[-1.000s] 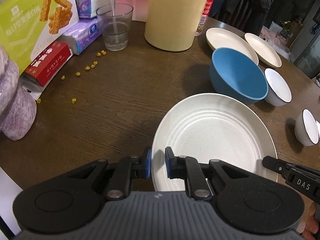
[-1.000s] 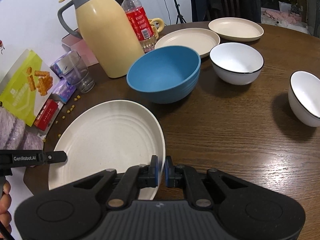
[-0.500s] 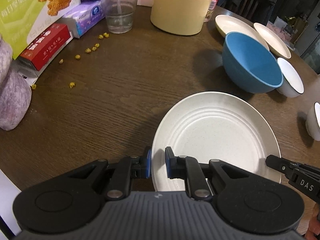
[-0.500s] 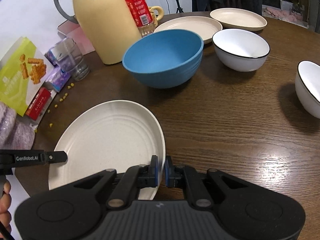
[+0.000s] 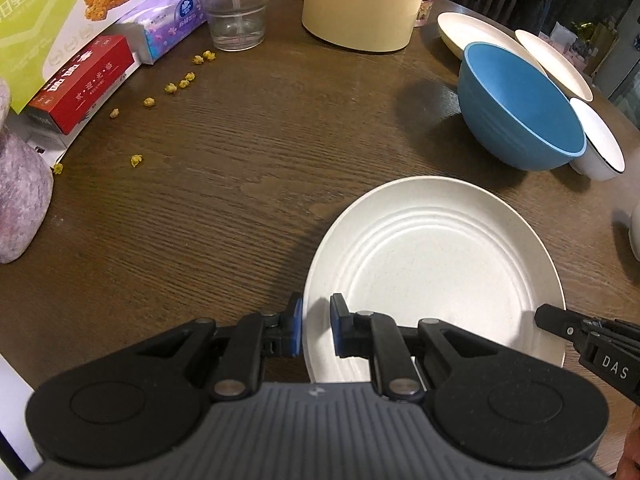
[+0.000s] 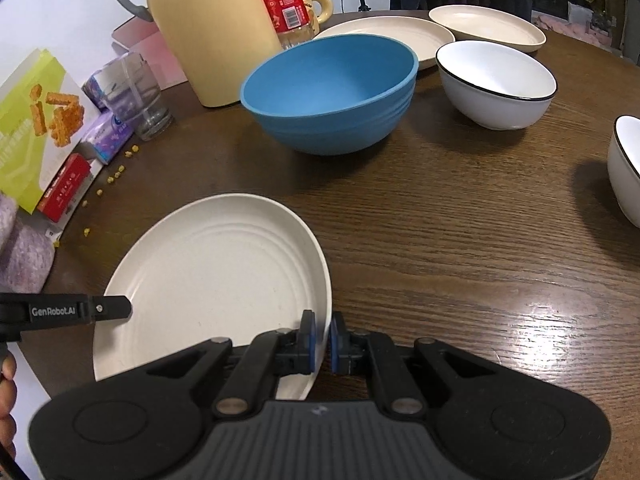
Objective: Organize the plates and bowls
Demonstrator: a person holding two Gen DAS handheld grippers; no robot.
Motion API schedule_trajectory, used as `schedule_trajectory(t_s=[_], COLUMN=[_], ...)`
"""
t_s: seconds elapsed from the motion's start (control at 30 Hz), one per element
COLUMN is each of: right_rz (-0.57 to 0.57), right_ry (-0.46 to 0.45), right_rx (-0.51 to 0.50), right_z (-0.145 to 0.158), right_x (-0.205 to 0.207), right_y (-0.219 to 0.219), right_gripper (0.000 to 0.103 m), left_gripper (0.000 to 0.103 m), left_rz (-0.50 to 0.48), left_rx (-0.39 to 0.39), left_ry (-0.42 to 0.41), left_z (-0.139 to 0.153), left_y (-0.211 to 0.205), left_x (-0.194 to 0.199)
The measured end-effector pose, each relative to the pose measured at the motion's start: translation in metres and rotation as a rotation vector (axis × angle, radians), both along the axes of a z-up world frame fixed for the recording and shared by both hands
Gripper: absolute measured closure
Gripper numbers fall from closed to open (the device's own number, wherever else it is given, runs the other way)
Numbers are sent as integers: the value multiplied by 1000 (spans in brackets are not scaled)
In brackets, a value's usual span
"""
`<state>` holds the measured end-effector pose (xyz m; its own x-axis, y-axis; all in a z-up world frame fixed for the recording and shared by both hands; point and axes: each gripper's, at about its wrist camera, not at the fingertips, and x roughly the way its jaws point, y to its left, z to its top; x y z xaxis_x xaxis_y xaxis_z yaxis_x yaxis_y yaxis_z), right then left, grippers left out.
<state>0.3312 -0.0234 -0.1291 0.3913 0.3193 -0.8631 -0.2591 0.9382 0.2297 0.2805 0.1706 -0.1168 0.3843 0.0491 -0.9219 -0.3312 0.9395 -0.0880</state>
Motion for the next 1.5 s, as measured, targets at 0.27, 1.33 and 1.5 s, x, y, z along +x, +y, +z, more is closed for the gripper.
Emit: schedule_trajectory(t_s=[0.27,1.33,1.5], right_rz=[11,-39,-72], right_ry=[-9,-101,-134], right_rx=[-10,24,9], right_z=[-3,45,54], right_x=[-1,-43,-58], right_y=[2,-28,-33], right_gripper=[95,0,0], left_gripper=[88,0,0], left_rz=[-11,-43,-51], left_rx=[20,137,93], left_ry=[-4,-327,-349], left_z=[-3,52,53], left_y=[2,-9,-12], left_x=[3,-70,-93])
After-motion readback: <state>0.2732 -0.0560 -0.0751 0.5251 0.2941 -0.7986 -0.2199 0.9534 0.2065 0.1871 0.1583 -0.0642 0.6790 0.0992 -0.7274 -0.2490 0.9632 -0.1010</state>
